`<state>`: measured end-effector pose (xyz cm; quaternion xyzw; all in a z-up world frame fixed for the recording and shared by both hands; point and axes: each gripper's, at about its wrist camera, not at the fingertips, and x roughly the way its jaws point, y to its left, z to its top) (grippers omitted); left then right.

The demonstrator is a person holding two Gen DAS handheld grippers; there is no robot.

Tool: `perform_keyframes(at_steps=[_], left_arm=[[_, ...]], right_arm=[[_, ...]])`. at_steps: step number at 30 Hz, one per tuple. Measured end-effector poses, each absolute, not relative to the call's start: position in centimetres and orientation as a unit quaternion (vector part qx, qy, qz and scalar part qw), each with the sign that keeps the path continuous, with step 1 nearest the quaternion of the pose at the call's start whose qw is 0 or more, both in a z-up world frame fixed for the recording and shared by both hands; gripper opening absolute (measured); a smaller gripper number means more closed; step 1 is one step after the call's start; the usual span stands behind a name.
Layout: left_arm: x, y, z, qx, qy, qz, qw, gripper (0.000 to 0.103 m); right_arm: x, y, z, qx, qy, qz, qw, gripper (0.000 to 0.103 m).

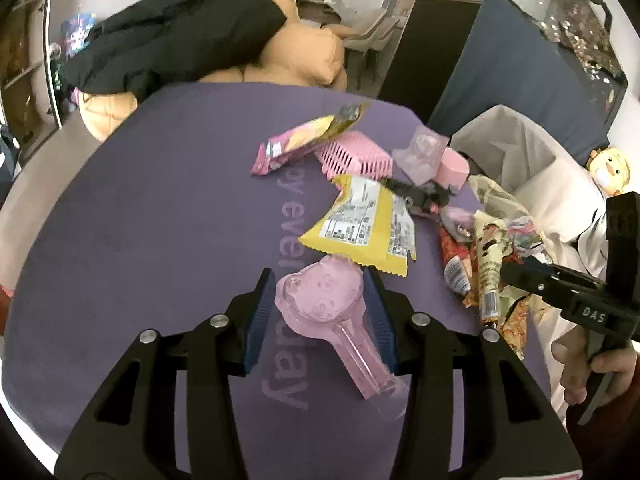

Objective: Collect trash
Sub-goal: 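Grasp the pink plastic scoop with the left while the right lifts the snack bag, then release the pink scoop into the bin with the left while the right drops the snack bag there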

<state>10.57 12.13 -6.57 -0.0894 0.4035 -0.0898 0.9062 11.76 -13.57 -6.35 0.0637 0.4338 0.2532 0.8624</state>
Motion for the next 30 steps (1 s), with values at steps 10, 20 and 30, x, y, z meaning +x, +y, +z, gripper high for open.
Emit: perform_keyframes(at_steps=[10,20,30], left_arm=[[12.5,12.2,-3.7,-0.078,0.368,-0.074,0.924,0.043],[14.0,11.4,2.1,-0.056,0.299,-0.070,0.950,0.043],[16.1,8.3,5.6,-0.056,0.266,-0.082,0.959,0.043]], right_arm=[[13.3,-12.5,-2.1,-0.022,0.377,0.259,0.889,0.006],[14.6,-14.6,4.1,-0.037,0.289,0.240,0.926,0.006],[15.4,-21.4,5.8,-0.022,0.245,0.192,0.950,0.006]])
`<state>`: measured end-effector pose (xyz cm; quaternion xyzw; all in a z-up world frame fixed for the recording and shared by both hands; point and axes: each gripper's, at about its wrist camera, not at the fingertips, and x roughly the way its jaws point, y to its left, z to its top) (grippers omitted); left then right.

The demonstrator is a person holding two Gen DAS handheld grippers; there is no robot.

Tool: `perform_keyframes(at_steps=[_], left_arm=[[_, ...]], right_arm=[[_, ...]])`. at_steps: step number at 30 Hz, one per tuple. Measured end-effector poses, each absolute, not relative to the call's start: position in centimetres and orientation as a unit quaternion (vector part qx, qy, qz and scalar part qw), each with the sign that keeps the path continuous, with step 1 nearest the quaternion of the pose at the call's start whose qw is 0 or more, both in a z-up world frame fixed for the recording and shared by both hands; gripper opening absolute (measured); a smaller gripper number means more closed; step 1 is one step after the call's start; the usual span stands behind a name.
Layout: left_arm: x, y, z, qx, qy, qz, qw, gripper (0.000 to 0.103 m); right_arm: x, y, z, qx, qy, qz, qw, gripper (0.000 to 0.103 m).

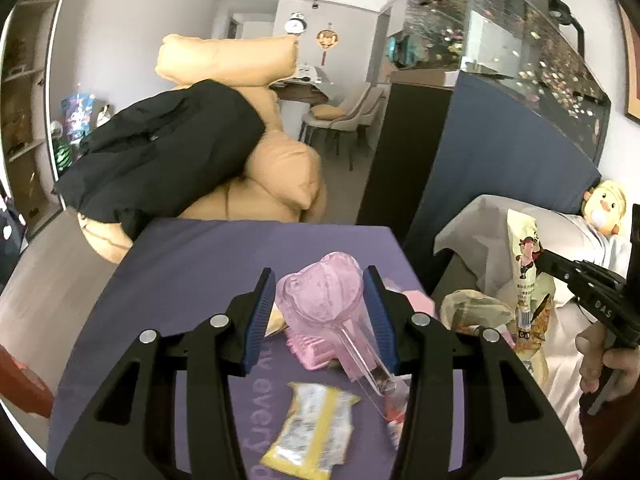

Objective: Collect trash
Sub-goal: 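Release the pink scoop into the bin with the left while the right drops the snack bag there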

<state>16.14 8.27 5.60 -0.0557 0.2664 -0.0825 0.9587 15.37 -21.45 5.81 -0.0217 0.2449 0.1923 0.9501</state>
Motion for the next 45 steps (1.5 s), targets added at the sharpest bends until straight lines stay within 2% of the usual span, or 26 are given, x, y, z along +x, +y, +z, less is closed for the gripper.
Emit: perform_keyframes(at_steps=[13,23,26,33,41,45], left_arm=[[18.0,-6.8,5.3,-0.016,0.253,-0.221,0.942,0.043],[20.4,-18.9,-0.7,-0.013,0.342,-0.328,0.881,0.043],[21.1,-20.8,-2.9,-0.007,0.364,-0.331,0.871,0.043],[22.0,-23.8,-8.3,0.093,0.409,-0.280,0.863,0.043],[23.9,-23.4,-9.0,0.058,0.429,-0.267,0.861,0.044],[24.2,-21.9,-7.5,0.010,0.442,-0.280,0.852,0.052]], right_arm=[[12.7,-33.6,4.5,0.015,0.217,0.088,0.972,0.006],[11.0,-40.7,2.7,0.051,0.206,0.030,0.977,0.006],[11.1,-41.8,2.0,0.055,0.206,0.019,0.977,0.006],[11.3,-43.6,0.1,0.084,0.216,0.015,0.973,0.006],[11.7,-43.6,-1.1,0.093,0.232,0.021,0.968,0.006],[11.9,-42.7,-1.5,0.093,0.238,0.042,0.966,0.006]])
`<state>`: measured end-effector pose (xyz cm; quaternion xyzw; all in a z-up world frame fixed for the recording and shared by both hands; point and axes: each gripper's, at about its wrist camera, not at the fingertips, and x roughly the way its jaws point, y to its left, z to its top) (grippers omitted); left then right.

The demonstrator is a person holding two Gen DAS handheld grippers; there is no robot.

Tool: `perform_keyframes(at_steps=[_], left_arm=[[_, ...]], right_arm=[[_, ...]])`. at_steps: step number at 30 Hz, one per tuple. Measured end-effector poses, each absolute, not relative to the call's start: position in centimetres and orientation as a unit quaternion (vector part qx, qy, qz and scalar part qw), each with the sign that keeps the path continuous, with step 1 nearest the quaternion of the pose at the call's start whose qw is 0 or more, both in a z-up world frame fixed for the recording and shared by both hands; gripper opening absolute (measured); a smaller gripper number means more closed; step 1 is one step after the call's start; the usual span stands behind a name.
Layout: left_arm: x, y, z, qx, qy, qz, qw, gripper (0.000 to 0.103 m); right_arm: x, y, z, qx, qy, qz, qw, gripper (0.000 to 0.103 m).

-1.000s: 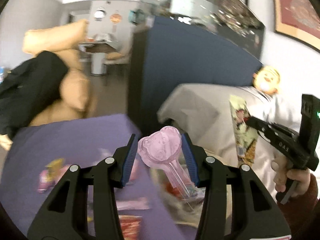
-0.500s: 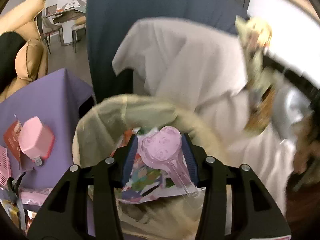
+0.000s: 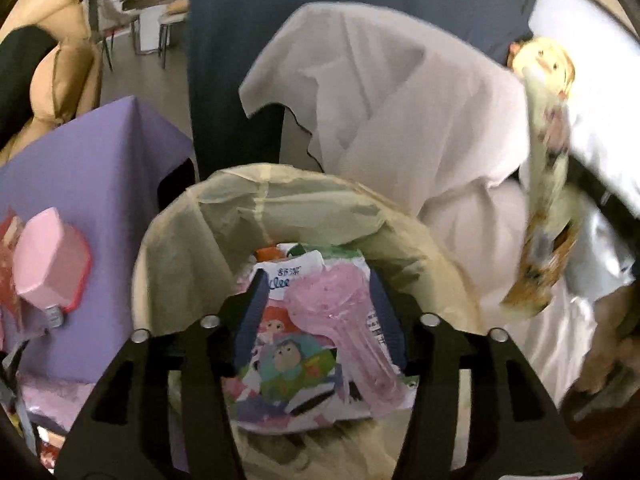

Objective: Collect trash
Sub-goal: 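Release the pink scoop into the bin with the left while the right drops the snack bag there, then move the left gripper to the yellow wrapper while the right reaches the red snack bag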

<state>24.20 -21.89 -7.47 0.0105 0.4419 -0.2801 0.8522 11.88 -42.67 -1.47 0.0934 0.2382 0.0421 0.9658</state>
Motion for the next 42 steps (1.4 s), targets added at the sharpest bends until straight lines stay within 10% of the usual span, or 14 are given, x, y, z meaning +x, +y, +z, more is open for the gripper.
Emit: perform_keyframes(at_steps=[19,42], left_arm=[[18.4,-7.4,-1.6,-0.038,0.396,-0.221,0.891,0.053],[16.7,5.5,-3.6,-0.107,0.386,-0.134,0.907,0.056]], right_arm=[[16.1,-28.5,-9.7,-0.061,0.353,0.138,0.923,0.006],[21.8,-30.7,-9.8,0.001,0.433,0.074,0.898,0.007]])
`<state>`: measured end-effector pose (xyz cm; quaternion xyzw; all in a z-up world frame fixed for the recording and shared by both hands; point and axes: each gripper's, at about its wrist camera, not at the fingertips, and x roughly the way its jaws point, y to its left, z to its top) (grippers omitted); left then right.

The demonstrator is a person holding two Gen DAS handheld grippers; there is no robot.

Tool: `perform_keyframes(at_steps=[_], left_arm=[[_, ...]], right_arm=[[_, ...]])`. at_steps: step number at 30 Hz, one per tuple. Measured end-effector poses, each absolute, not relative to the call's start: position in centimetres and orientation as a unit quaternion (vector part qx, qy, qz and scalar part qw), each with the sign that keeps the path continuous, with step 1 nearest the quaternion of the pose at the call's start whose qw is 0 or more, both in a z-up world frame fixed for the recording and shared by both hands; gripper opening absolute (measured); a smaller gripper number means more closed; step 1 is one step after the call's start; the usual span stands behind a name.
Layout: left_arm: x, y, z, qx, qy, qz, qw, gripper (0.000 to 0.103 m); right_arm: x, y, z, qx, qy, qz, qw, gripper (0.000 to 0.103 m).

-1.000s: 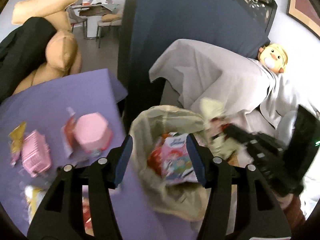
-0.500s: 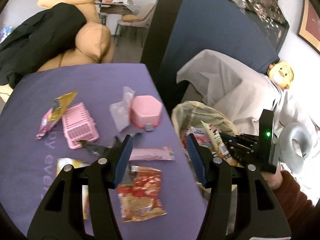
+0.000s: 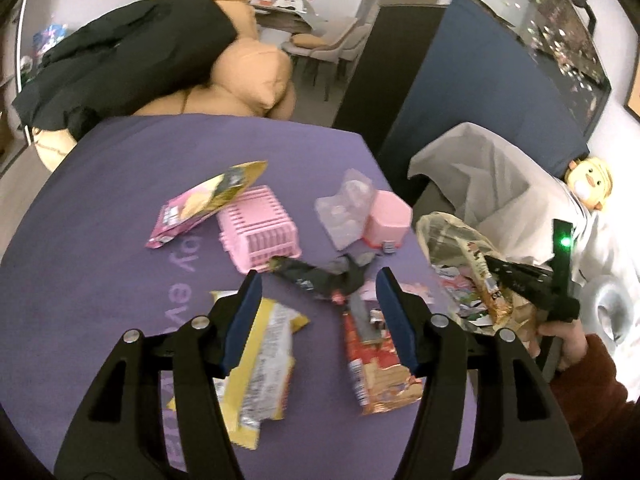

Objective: Collect trash
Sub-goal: 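Move the left gripper to the yellow wrapper while the right reaches the red snack bag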

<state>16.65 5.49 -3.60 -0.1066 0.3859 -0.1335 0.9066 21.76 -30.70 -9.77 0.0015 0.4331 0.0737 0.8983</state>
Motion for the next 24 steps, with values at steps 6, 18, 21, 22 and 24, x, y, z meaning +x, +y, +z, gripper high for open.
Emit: perform_keyframes(at_steps=[6,18,21,22,24], left_arm=[[16.3,7.3,-4.0,-0.116,0.384,-0.124,0.908,0.056],[15.2,10.7,-4.8,-0.116,0.386,-0.093,0.910,0.056],[14.9,11.2,-5.1,-0.112,0.390,-0.091,0.909,0.056],[14.8,11.3,-5.3,-0.110,0.393,-0.091,0.908,0.056],[14.6,11.4,-5.6,-0.110,0.397,-0.091,0.907,0.056]], right_arm=[[21.0,-30.7,-7.6,0.015,0.411,0.071,0.909,0.032],[16.7,-27.1,-4.3,0.025,0.374,0.107,0.921,0.033],[15.6,-25.1,-4.0,0.027,0.372,0.133,0.918,0.033],[15.3,-24.5,-4.0,0.029,0.374,0.142,0.916,0.033],[14.9,-23.0,-4.2,0.029,0.383,0.162,0.909,0.033]])
